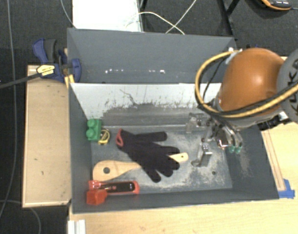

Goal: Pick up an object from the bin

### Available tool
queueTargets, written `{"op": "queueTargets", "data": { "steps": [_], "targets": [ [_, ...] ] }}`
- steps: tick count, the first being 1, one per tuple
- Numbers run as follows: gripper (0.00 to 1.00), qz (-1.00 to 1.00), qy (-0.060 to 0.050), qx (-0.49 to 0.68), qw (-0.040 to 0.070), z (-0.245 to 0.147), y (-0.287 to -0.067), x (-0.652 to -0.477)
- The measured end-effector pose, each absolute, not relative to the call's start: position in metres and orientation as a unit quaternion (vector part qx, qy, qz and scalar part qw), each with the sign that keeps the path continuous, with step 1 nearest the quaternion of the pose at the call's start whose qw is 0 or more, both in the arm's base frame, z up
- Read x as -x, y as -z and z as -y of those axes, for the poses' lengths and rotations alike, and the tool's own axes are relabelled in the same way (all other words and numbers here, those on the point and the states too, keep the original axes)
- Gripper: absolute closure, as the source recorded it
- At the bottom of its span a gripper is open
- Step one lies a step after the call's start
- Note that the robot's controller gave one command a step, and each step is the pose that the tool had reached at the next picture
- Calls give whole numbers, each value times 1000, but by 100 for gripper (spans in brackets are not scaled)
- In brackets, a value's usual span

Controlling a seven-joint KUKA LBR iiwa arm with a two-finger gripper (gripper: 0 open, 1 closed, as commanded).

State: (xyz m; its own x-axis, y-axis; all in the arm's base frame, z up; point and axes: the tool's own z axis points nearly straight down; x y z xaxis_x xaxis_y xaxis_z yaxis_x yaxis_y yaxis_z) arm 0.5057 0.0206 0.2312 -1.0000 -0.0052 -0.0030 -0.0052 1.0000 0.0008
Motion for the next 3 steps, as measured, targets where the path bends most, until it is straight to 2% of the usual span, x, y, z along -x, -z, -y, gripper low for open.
{"op": "queueTargets", "data": {
  "steps": [1, 2, 3],
  "targets": [
    [0, -1000, 0, 3, 1, -21, -231, -506],
    [0, -997, -1, -77, 1, -33, -192, -493],
    [0, -998, 0, -57, 1, 0, -190, -479]
  ]
}}
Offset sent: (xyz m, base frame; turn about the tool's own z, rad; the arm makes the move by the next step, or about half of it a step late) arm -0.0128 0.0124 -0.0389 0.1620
